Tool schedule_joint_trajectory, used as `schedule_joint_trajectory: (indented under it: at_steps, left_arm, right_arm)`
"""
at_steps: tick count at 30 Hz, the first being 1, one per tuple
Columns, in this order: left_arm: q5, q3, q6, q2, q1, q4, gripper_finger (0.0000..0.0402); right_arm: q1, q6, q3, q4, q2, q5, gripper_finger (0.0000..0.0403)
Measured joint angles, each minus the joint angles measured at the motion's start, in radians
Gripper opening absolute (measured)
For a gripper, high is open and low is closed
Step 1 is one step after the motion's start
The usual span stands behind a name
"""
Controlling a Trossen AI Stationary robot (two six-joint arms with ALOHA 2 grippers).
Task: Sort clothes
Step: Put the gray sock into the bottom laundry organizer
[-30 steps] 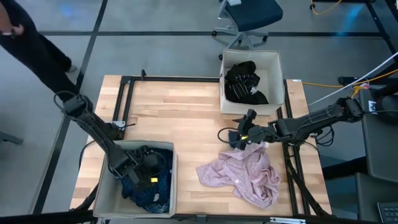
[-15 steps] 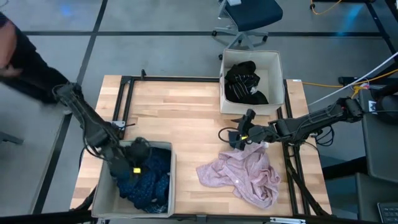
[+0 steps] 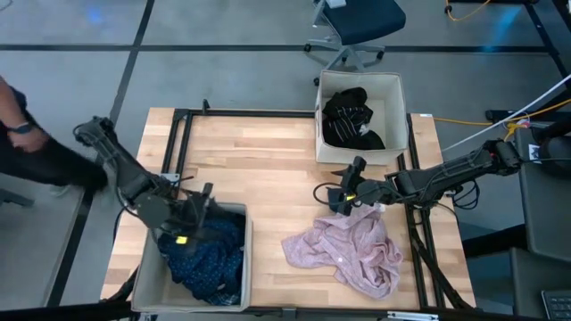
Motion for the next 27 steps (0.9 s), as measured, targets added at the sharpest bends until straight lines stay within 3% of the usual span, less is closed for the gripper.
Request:
schedule_joint_trajectory:
  at_steps: [5, 11, 16, 23, 27]
  left_arm:
    - [-0.051, 0.000, 0.155, 0.100, 0.099, 0.093, 0.0194]
    - [-0.048, 0.000, 0.201, 0.249, 0.191, 0.137, 0.0194]
    - [-0.048, 0.000, 0.200, 0.330, 0.222, 0.174, 0.0194]
    - [-0.047, 0.000, 0.168, 0.365, 0.245, 0.184, 0.0194]
    - [-0.047, 0.000, 0.152, 0.365, 0.256, 0.185, 0.0194]
  right_arm:
    - [0.000, 0.017, 0.000, 0.021, 0.000, -0.025, 0.0244]
    - [0.018, 0.031, 0.071, -0.057, -0.014, -0.292, 0.0244]
    - [0.110, 0.117, 0.187, -0.303, -0.017, -0.404, 0.0244]
    - [0.307, 0.377, 0.236, -0.554, -0.017, -0.381, 0.0243]
    - [0.372, 0.518, 0.223, -0.687, -0.004, -0.143, 0.0243]
